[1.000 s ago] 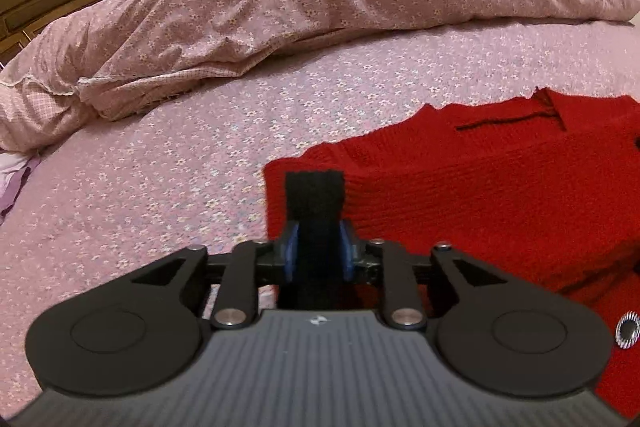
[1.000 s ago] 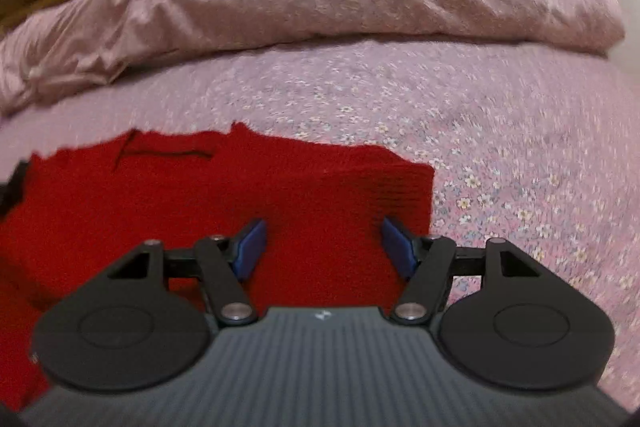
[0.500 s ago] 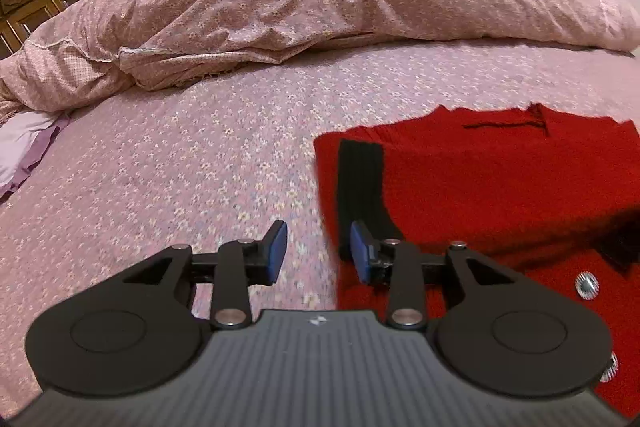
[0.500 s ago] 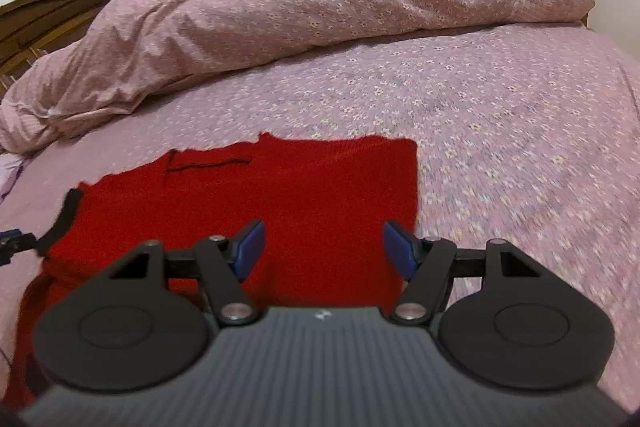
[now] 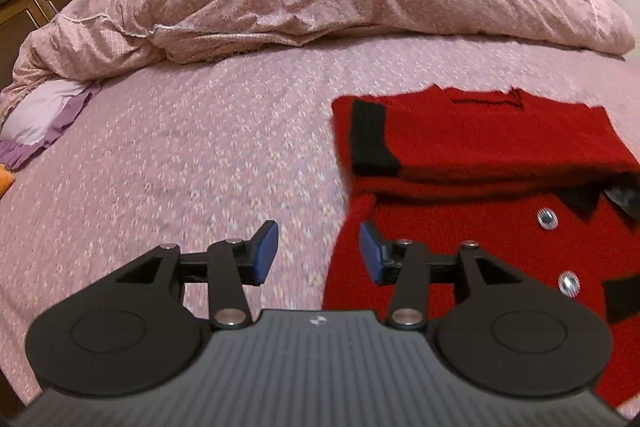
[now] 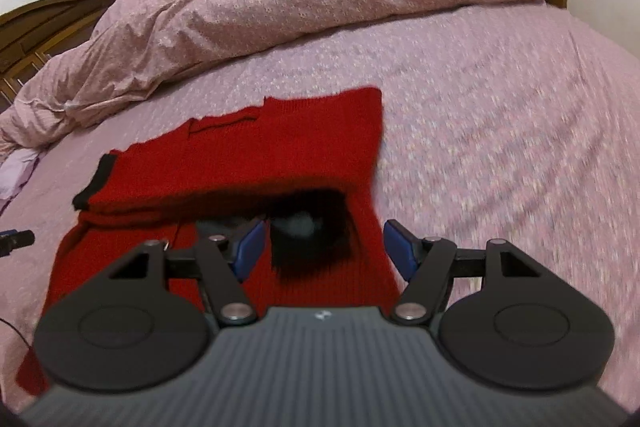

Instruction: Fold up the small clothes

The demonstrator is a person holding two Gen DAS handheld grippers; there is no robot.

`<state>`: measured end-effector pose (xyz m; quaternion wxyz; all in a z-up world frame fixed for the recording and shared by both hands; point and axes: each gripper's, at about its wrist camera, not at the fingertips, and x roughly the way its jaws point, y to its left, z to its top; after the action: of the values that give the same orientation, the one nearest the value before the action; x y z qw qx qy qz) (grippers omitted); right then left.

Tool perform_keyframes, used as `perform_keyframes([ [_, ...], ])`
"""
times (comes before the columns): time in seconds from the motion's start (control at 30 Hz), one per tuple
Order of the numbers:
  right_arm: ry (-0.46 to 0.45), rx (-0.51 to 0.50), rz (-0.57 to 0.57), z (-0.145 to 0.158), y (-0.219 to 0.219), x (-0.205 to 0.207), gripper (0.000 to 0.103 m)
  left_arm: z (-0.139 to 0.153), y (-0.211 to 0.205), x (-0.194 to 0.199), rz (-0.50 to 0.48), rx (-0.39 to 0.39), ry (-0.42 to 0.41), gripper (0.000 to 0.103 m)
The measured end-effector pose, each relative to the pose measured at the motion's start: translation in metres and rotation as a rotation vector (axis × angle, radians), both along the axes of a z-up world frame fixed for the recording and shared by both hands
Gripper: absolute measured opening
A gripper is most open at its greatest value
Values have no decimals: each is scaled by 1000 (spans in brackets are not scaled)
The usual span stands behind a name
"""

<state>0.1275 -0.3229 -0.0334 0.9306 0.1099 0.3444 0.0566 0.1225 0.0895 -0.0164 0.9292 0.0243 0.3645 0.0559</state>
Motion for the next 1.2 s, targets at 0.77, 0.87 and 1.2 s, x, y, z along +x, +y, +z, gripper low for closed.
perform_keyframes([
  [0.77,22,42,-62,-21,-6,-98,67,11,25,-113,42,-83,69,58],
  [0.87,38,13,-77,-25,-9,-102,67,-8,20,-115,40,-79,108,58],
  [1.2,130,2,-93,-44,-17,-102,67,-58,12,-99,3,-64,205,58],
])
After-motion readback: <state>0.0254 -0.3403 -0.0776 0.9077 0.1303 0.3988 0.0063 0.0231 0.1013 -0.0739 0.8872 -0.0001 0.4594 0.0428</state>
